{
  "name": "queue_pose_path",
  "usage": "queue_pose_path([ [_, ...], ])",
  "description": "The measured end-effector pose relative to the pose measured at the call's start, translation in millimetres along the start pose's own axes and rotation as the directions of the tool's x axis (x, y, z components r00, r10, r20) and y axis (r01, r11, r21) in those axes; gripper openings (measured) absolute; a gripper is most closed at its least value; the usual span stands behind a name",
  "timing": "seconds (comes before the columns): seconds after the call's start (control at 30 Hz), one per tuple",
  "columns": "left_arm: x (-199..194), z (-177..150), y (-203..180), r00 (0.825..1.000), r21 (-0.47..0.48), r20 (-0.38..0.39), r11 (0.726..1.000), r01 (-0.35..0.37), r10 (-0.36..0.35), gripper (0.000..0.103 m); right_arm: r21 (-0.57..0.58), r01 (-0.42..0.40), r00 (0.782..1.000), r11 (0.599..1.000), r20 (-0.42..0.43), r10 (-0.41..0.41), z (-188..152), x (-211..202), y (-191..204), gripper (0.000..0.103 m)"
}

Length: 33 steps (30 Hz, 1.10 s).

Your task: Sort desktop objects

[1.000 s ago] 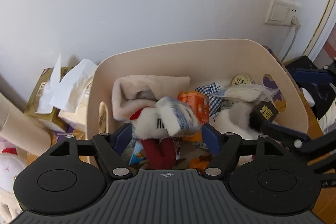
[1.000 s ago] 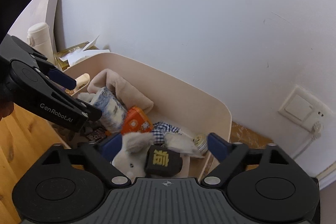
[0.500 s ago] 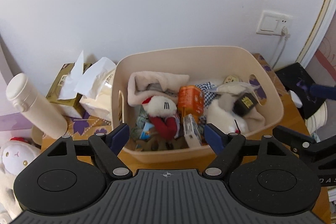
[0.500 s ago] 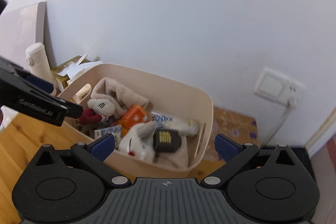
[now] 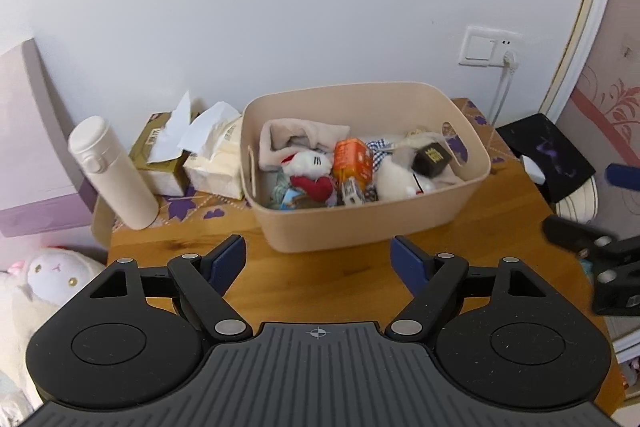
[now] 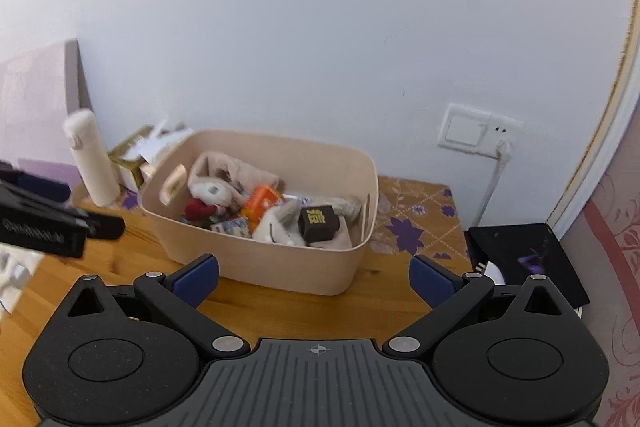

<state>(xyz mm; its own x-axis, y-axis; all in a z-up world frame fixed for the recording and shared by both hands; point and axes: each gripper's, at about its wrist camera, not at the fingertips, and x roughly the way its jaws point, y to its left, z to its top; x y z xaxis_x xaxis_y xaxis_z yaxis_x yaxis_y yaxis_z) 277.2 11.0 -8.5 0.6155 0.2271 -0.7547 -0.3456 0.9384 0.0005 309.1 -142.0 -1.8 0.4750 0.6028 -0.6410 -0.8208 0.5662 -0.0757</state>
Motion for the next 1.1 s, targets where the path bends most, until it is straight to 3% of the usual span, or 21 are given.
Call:
queue_pose_path([
  [0.2, -37.3, -22.4, -6.9, 0.998, -0.022, -0.002, 0.998, -0.059, 0.059, 0.08, 0.07, 0.002, 1.0, 0.998, 0.026, -0.004, -10.3, -52.6, -1.4, 0.103],
  [0.6, -118.8, -58.6, -42.7, 0.996, -0.062, 0.041, 0.995, -0.074, 0.076, 0.08, 0.162, 0.032, 0.999, 0.986, -0.022, -0.029, -53.3, -139.0, -26.9, 0.103],
  [1.1, -202.0, -109.3, -62.5, 0.993, -0.104, 0.048, 0.989, -0.104, 0.11, 0.081, 0.16, 0.007, 1.0, 0.987, -0.017, -0.004, -93.7, -221.9, -36.7, 0.103],
])
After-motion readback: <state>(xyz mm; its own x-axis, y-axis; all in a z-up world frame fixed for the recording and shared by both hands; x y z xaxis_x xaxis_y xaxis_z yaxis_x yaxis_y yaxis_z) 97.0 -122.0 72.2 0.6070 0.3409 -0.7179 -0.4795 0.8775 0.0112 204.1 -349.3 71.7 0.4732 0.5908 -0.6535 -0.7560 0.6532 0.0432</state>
